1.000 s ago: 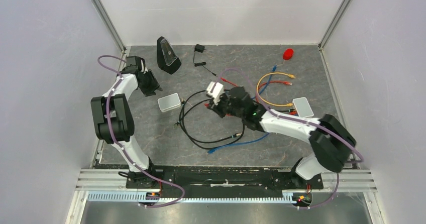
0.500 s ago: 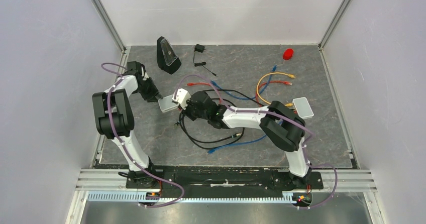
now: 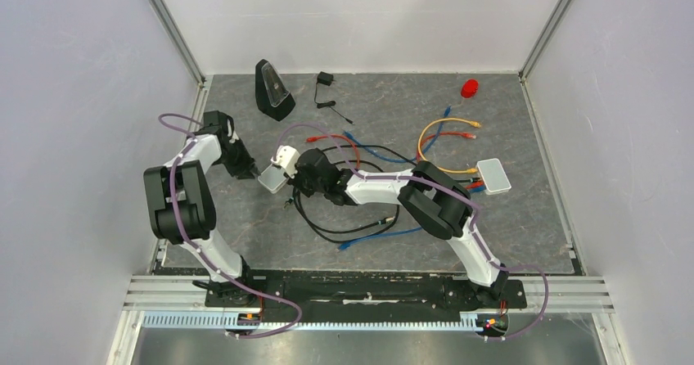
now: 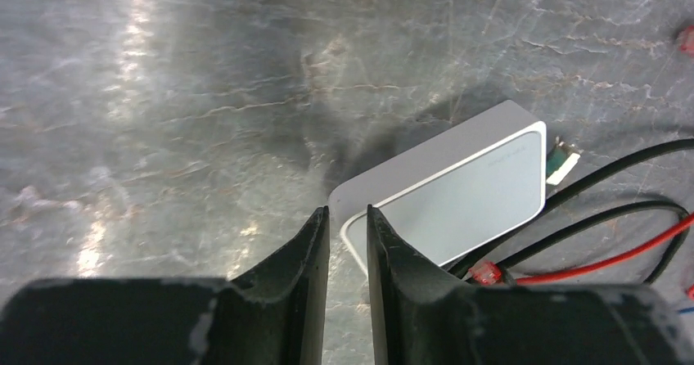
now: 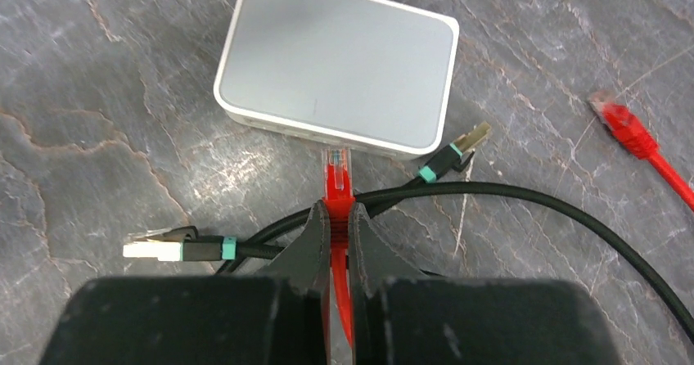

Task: Insert the plug into the switch port
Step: Insert the connector into the switch port.

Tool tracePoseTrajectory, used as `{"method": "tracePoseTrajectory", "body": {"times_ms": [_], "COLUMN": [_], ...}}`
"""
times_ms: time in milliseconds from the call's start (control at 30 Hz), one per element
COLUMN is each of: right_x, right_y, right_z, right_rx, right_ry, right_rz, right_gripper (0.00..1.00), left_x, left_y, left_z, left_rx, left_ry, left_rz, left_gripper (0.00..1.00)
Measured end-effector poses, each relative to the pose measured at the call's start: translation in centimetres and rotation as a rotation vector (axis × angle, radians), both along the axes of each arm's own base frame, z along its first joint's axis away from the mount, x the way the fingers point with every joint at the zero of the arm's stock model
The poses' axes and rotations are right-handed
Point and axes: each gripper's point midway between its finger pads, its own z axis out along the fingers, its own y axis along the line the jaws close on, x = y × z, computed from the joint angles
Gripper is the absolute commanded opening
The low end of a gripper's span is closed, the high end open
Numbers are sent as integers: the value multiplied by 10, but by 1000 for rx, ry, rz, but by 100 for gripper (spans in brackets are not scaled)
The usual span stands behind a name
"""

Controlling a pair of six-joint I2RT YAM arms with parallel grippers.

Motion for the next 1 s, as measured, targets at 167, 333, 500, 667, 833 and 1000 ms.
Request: {"method": "tracePoseTrajectory", "body": {"times_ms": [167,333,500,667,833,1000], "right_x": [1,6,15,24,29,31], "right_y": [-9,-9,-7,-9,-13,-12], "right_z": [-7,-10,-10,-10,-11,-12], "right_rx": [-42,-68,-87,-107,-129,-150], "right_ry": [7,7,4,7,7,16], "right_rz": [-28,-46,-71,-99,-119,-122], "right_gripper": [0,0,0,0,0,0], "left_x": [1,16,42,53,56,55], "left_y": [14,12,1,-6,-12,-18], "left_z": [9,13,4,-9,-13,-14], "left_rx": [32,-9,-100,-157,-200,-238], "left_ry": [-25,-75,-80,-50,-40,-36], "left_rz": [51,59,21,-3,-20,-32], "left_gripper": [30,33,32,29,28,27]}}
